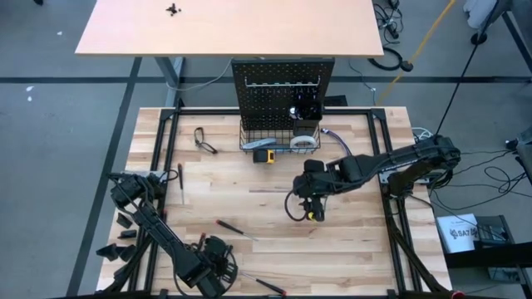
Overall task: Hang tools onto peg board
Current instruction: Put the black cutter into the wire basket on the pegboard
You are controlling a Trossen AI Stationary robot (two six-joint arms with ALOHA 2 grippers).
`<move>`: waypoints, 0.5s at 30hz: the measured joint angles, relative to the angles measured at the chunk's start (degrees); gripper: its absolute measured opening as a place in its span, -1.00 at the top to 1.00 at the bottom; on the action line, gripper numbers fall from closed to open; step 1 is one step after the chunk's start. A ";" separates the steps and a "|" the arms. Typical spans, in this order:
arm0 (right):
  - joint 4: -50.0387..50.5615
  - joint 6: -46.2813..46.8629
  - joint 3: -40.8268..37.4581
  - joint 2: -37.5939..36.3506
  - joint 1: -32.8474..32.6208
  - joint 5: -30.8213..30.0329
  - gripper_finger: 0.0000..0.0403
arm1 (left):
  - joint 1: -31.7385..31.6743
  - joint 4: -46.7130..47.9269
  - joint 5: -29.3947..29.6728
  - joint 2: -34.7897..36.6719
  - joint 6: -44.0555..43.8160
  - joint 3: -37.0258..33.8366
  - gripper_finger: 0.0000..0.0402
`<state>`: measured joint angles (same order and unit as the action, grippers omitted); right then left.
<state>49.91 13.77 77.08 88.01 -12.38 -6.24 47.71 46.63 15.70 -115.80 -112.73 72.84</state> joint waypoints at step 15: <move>-0.37 -0.65 0.24 -4.41 0.68 0.11 -0.31 | -4.97 3.39 22.98 17.33 12.78 0.00 0.38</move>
<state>49.54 13.12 77.32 83.60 -11.70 -6.13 42.74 50.02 38.68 -98.47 -99.94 72.84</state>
